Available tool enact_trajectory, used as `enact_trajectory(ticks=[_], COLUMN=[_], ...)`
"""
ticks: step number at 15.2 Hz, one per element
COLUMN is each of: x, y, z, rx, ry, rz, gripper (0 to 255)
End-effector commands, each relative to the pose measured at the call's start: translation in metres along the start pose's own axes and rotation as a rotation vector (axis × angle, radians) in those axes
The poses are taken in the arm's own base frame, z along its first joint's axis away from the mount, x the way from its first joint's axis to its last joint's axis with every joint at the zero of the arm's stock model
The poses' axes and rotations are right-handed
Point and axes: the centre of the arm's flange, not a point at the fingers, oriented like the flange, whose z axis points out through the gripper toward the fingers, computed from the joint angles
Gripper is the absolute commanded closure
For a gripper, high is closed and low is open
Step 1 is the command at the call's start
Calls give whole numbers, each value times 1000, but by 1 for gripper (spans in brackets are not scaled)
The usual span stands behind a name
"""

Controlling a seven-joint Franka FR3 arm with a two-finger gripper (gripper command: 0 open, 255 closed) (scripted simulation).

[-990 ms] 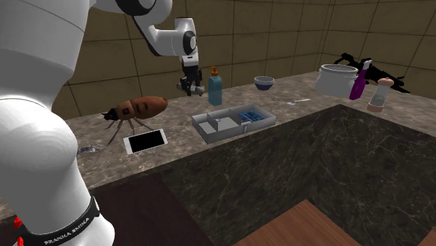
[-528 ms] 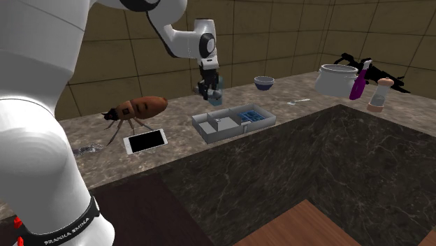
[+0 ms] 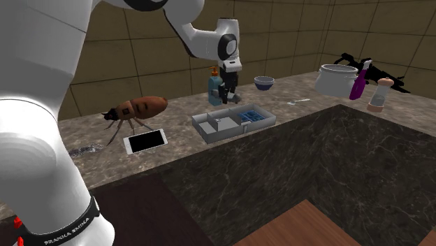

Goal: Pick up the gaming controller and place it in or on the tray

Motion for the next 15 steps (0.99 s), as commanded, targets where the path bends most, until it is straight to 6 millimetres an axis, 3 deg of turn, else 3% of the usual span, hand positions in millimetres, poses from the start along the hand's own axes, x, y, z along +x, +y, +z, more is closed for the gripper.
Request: enact_trajectory(ticks=[1,13,15], x=[27,35,35], y=[-3,6,6], z=[2,62,62], rx=[1,1,1], ry=[0,0,0], rz=[-2,-2,-2], gripper=[255,255,255])
